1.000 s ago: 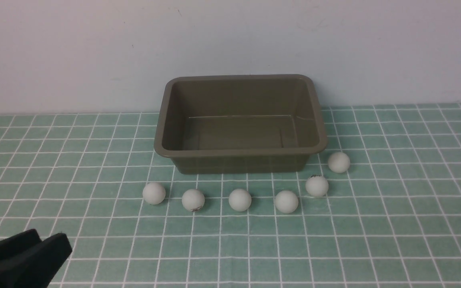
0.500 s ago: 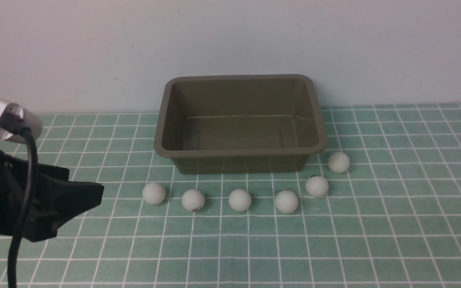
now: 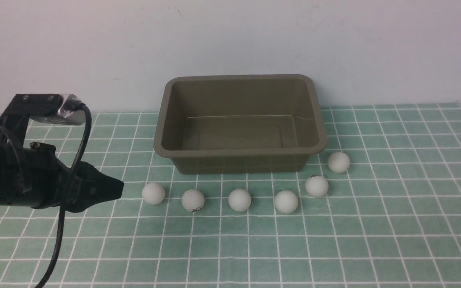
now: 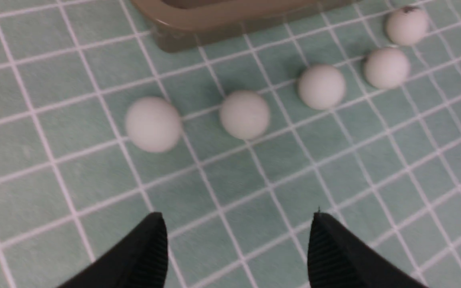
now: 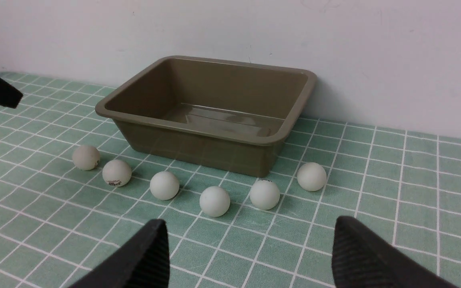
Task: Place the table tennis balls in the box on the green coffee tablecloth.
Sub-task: 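Reach for and grasp a ping pong ball on the table beside the basket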
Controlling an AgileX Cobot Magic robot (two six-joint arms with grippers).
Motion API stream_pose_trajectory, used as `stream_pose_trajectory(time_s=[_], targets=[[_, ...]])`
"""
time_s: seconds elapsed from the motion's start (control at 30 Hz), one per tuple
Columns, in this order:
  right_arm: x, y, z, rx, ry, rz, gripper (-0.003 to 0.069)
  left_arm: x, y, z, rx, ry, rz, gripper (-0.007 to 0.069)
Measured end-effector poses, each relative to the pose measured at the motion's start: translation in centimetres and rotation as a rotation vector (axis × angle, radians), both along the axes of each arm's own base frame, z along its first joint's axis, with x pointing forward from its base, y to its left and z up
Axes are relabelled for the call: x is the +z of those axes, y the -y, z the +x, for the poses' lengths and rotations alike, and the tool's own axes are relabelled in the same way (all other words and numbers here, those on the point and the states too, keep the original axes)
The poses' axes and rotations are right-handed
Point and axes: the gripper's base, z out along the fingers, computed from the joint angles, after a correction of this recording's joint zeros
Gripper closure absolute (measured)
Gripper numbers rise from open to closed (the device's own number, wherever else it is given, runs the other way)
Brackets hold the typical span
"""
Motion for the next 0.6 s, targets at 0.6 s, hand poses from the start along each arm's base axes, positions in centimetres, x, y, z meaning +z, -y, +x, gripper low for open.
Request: stream_pose_trajectory(time_s=[0.6], targets=[[0.0, 0.2, 0.1, -0.015, 0.007, -0.029, 0.0165, -7.1, 3.1, 7.1, -0.116, -0.051, 0.154, 0.0199]])
